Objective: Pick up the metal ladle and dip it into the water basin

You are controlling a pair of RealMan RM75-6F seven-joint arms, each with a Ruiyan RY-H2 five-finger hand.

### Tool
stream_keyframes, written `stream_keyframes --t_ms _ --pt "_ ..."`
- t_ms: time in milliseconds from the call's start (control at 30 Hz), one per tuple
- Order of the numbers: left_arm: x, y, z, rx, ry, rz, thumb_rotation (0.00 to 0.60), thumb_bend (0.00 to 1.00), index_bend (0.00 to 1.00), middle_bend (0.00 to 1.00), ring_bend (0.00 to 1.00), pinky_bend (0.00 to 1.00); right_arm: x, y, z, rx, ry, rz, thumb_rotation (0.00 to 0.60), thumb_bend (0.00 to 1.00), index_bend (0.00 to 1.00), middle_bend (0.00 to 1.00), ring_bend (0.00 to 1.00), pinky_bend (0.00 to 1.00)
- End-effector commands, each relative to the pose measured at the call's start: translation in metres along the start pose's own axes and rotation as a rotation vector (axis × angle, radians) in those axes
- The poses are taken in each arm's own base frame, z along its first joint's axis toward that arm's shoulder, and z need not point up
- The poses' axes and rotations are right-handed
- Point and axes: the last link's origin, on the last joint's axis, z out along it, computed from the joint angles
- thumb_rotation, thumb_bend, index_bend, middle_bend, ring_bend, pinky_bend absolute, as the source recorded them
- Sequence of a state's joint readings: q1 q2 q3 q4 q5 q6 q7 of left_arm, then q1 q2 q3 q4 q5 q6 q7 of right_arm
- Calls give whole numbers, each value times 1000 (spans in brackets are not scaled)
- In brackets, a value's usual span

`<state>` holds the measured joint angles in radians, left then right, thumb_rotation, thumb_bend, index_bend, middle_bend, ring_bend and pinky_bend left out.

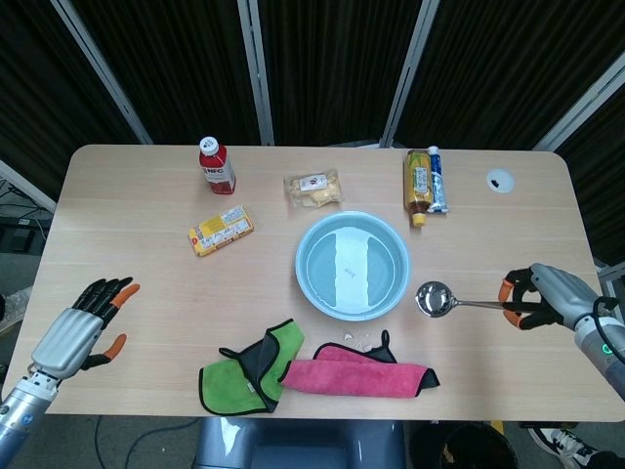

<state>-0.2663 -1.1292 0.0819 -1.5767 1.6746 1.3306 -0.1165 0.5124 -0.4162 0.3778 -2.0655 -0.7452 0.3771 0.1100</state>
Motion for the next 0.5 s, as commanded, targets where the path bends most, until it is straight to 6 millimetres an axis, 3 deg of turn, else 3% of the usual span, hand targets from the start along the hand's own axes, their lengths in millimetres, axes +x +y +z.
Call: stream_keyframes --t_ms 33,300,500 --pt "-1 0 1 1 -2 0 600 468 0 0 0 0 12 -6 8 41 4 49 600 339 742 650 339 283" --pt "-3 2 4 -4 -16 2 600 467 0 0 0 0 10 -17 22 138 43 127 600 340 742 650 339 283" --pt "-4 4 6 -11 -24 -6 600 468 0 0 0 0 -1 -23 31 208 66 159 600 335 743 650 341 284"
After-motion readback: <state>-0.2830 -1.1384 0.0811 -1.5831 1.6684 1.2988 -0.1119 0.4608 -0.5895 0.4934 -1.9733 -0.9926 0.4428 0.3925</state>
